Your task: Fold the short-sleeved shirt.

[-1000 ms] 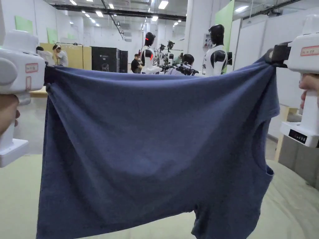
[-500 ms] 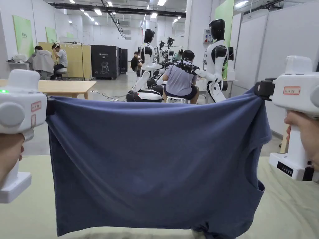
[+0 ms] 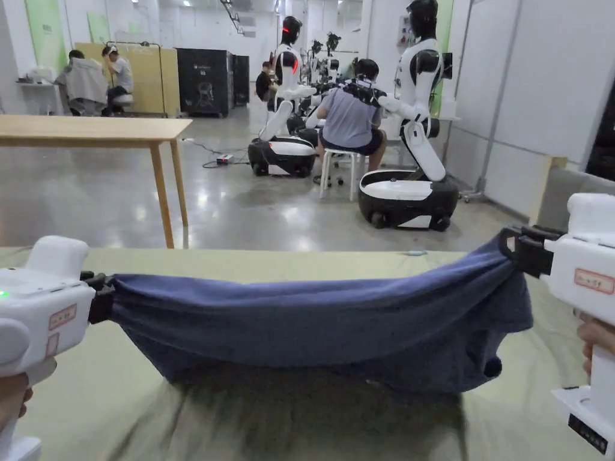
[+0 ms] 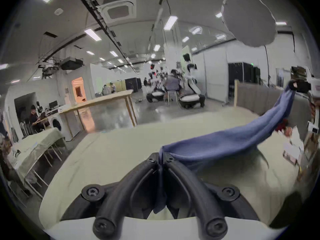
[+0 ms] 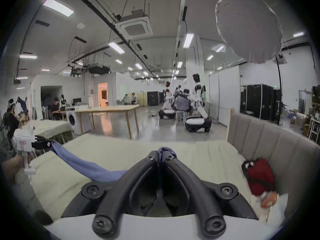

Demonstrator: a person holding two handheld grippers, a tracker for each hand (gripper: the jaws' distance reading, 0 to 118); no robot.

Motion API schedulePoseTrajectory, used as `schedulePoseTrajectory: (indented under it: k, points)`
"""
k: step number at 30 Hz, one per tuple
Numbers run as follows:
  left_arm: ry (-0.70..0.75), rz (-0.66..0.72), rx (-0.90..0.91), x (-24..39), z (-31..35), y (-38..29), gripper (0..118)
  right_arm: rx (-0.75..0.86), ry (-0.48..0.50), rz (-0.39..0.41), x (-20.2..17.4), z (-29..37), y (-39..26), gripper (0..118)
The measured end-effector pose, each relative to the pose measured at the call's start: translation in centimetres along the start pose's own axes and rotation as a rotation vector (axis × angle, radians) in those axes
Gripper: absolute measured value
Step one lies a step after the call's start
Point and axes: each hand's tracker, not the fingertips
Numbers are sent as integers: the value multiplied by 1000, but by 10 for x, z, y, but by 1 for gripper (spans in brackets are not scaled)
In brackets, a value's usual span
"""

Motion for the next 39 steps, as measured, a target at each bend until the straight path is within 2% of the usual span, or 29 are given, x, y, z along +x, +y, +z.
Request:
schedulePoseTrajectory:
  k: [1,4,7,10,11,12,13,14,15,16,17,18,20,22,24,25,26,27,28,29,30,31,34,35,36,37,38,39]
  points:
    - [-15,-10,-44,5,10,-27,0,-53,-6,37,-3,13,-31,4]
    - [-11,-8,-162,15,25,-98,0,-196,4,80,-13,35,-110,4]
    - [-52,42,-313,18,27,-165,0,-351,-4,54,-10,43,-190,4]
    - [-72,36,-425,25,27,-201,3,-463,-15,14,-9,46,-237,5]
    - [-81,26,-448,26,27,-205,10,-491,-26,10,-8,45,-244,10]
    - [-57,27,-427,27,29,-202,25,-506,-45,0,-7,45,-245,25]
    - [-44,26,-409,26,34,-198,34,-502,-47,-12,-8,47,-241,25]
    - [-29,40,-370,20,36,-192,46,-483,-48,-24,-10,53,-231,33]
    - [-17,58,-341,19,43,-182,73,-441,-48,-27,-13,60,-221,52]
    - [-5,67,-312,20,53,-172,113,-391,-26,-26,-18,68,-210,90]
    - [-10,84,-216,23,73,-158,117,-323,0,-26,-27,83,-196,106]
    - [-10,91,-152,34,97,-145,115,-254,17,-33,-34,94,-184,109]
    - [10,73,-36,49,125,-132,115,-161,17,-20,-48,110,-167,110]
    - [37,49,73,70,153,-127,115,-25,-33,-10,-63,132,-161,109]
    - [64,67,130,82,171,-127,115,54,-48,-59,-72,146,-156,102]
    - [54,73,135,85,177,-129,111,83,-41,-78,-75,153,-159,80]
    - [51,73,148,87,181,-135,102,103,-70,-78,-80,158,-160,52]
    - [47,70,138,87,184,-137,81,107,-108,-60,-84,161,-161,25]
    - [46,57,124,86,186,-138,24,100,-141,-27,-87,162,-163,10]
    - [60,30,76,86,184,-140,0,89,-129,-18,-87,163,-167,10]
    - [86,11,4,81,179,-148,0,58,-98,-15,-85,164,-167,10]
    - [48,3,-35,75,176,-152,0,8,-74,-20,-82,163,-169,10]
    - [4,95,-228,52,159,-174,0,-59,-115,49,-77,161,-179,10]
    - [0,87,-246,46,153,-183,0,-80,-118,44,-74,160,-182,10]
    - [-12,73,-293,40,144,-192,5,-105,-129,13,-69,158,-187,10]
    - [-16,62,-343,37,137,-198,40,-127,-124,-14,-66,155,-191,10]
    - [-24,63,-393,24,122,-212,81,-149,-120,-47,-61,153,-196,10]
    - [-32,63,-429,20,111,-218,106,-167,-134,-73,-56,150,-201,10]
